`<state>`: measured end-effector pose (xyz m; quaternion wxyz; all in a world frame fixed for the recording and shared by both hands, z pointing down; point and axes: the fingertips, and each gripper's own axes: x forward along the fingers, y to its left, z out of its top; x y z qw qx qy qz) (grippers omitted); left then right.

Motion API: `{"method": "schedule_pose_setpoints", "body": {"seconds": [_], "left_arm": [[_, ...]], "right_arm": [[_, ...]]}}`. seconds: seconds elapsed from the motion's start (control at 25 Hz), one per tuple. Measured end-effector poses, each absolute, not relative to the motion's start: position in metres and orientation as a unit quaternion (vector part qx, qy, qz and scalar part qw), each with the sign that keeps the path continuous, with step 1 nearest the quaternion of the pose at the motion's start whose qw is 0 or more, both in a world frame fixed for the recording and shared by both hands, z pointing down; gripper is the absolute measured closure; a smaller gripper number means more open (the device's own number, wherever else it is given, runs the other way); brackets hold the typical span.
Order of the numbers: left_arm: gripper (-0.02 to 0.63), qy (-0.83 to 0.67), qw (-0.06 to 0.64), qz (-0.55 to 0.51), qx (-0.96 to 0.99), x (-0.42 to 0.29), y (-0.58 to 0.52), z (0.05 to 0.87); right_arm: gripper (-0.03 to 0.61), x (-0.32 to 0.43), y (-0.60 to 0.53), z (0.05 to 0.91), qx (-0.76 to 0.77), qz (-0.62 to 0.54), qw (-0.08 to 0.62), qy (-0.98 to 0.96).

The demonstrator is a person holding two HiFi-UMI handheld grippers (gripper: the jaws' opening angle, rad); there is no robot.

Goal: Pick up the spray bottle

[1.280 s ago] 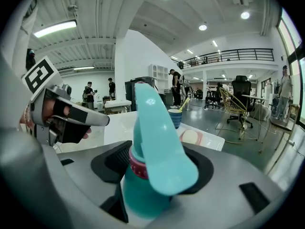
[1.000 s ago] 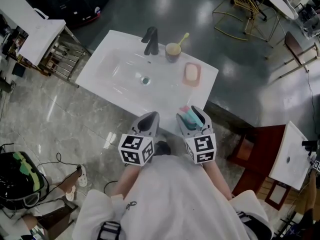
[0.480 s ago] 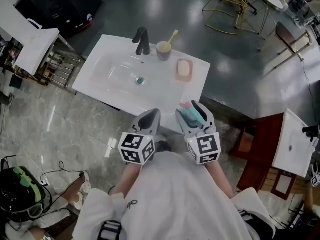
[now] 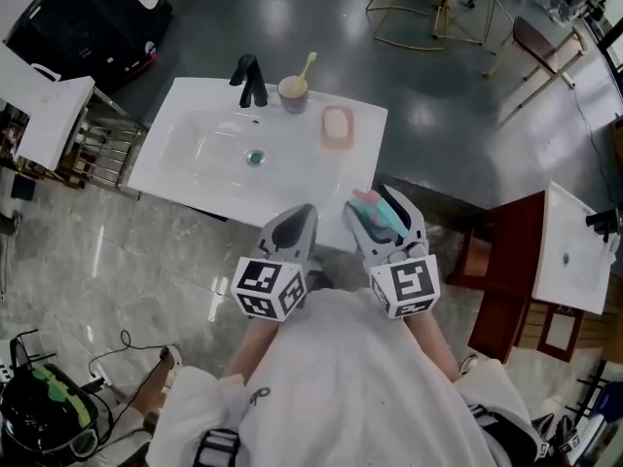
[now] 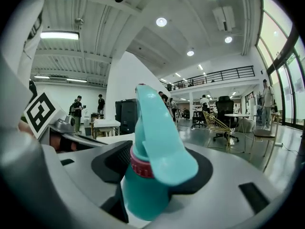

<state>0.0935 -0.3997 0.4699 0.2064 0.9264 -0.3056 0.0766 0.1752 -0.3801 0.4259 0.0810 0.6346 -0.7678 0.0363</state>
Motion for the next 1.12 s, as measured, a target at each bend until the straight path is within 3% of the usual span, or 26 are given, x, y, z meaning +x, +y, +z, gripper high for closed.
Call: {"method": "schedule_pose_setpoints", "body": {"seconds": [0.28,1.12], "left_arm": [[0.581,-0.297,0.199,0.066,0.931,0.105,-0.398,0.460],[0.581,-0.306,0.203,0.065,0.928,0.098,-0.399,0.466]], "right_arm": [[0.316,0.183,-0.372,0.413,0.640,0.030,0.043,-0.767],[0.318,0.173,-0.378,0.424,0.637,0.024,0.074,-0.767]]}}
